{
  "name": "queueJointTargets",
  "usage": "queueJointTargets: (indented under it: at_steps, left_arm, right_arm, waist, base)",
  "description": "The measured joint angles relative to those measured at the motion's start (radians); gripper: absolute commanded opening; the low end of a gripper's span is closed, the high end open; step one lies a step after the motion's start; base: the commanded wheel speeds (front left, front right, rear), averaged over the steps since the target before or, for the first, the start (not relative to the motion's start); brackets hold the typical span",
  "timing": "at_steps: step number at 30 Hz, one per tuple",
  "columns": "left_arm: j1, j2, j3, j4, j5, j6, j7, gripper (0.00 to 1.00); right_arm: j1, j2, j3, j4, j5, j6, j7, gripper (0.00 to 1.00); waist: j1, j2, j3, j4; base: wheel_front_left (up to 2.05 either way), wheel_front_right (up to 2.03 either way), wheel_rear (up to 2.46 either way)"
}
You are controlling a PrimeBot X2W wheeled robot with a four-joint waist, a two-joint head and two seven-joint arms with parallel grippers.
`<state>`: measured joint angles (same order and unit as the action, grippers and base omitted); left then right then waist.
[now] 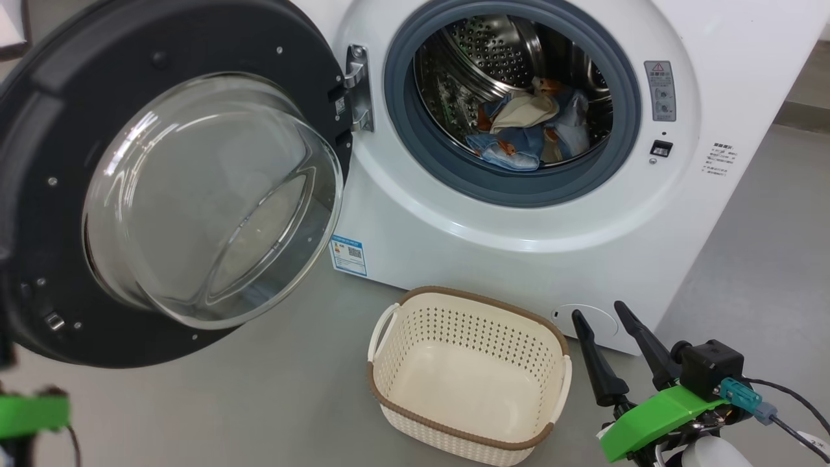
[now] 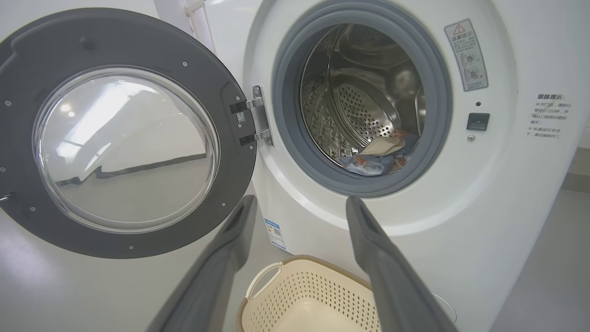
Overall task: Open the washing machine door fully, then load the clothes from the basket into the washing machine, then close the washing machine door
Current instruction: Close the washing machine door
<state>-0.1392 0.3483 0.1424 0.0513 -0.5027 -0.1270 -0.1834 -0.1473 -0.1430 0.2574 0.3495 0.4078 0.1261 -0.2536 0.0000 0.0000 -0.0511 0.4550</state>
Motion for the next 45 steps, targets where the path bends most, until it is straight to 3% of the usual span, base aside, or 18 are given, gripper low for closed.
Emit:
queueJointTargets:
  at_steps: [9,14,21,30,45]
  left_arm:
    - [-0.203,0.179,0.020,0.001,-0.409,0.000,0.047,0.00]
    - [-0.267,0.212,0.088,0.154,-0.675,0.000,0.058,0.00]
    - [-0.358,0.290,0.223,0.470,-0.972,0.000,0.181,0.00]
    - [-0.413,0.333,0.298,0.751,-1.097,0.000,0.306,0.00]
    - [-0.456,0.364,0.322,0.996,-1.151,0.000,0.479,0.00]
  right_arm:
    - [-0.001,-0.012,0.015,0.002,0.001,0.000,0.000,1.00]
    - [-0.004,-0.021,0.016,0.010,-0.003,0.000,0.000,1.00]
    - [-0.015,-0.033,0.016,0.012,-0.011,0.000,0.000,1.00]
    - [-0.049,-0.048,0.019,0.018,-0.032,0.000,0.000,1.00]
    - [-0.069,-0.068,0.009,0.001,-0.058,0.000,0.015,1.00]
  waist:
    - [0.0000,0.0000,0.019,-0.018]
    - [0.0001,0.0000,0.031,-0.051]
    - [0.0001,0.0000,0.051,-0.108]
    - [0.0001,0.0000,0.085,-0.166]
    - [0.0001,0.0000,0.142,-0.230]
  base:
    - [0.00,0.00,0.00]
    - [0.00,0.00,0.00]
    - [0.00,0.00,0.00]
    - [0.00,0.00,0.00]
    - [0.00,0.00,0.00]
